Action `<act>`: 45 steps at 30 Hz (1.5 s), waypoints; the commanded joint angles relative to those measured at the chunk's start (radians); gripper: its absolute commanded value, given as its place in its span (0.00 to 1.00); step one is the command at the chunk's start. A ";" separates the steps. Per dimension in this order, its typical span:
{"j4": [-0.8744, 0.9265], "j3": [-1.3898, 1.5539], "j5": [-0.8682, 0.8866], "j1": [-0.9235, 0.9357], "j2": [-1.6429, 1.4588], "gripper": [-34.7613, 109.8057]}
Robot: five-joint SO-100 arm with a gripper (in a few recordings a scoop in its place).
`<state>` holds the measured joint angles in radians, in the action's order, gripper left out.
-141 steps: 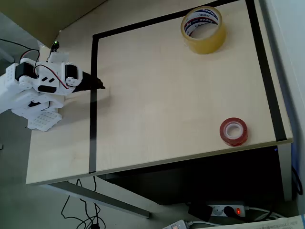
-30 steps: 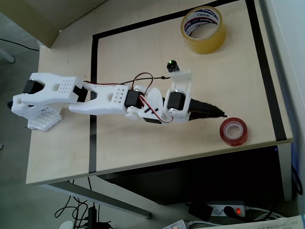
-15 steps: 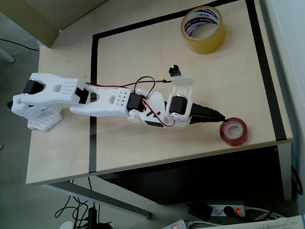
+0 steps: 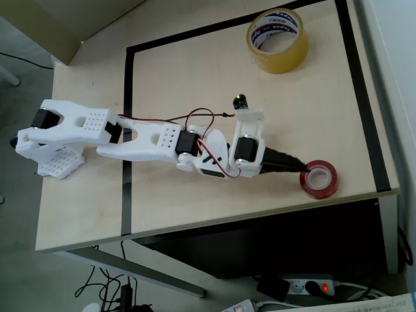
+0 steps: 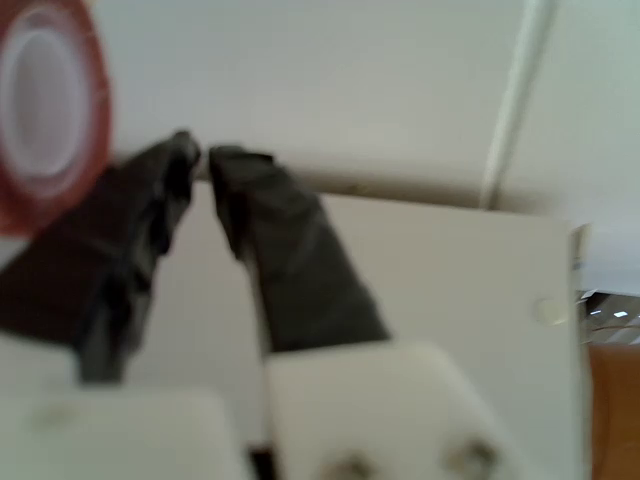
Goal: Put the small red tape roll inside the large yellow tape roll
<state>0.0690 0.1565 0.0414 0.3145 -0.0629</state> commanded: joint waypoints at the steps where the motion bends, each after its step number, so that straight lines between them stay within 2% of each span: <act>1: 0.018 -0.011 0.008 0.020 -0.052 0.24; 14: 0.126 -0.028 0.008 0.021 -0.021 0.24; 21: 0.252 -0.086 0.008 0.021 -0.009 0.24; 30: 0.502 -0.255 0.008 -0.002 0.020 0.24; 36: 0.592 -0.341 0.006 -0.025 0.043 0.24; 41: 0.514 -0.396 0.008 -0.021 0.091 0.24; 45: 0.357 -0.397 0.009 -0.006 0.114 0.24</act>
<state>0.5093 -0.1764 0.0399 0.3022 0.0706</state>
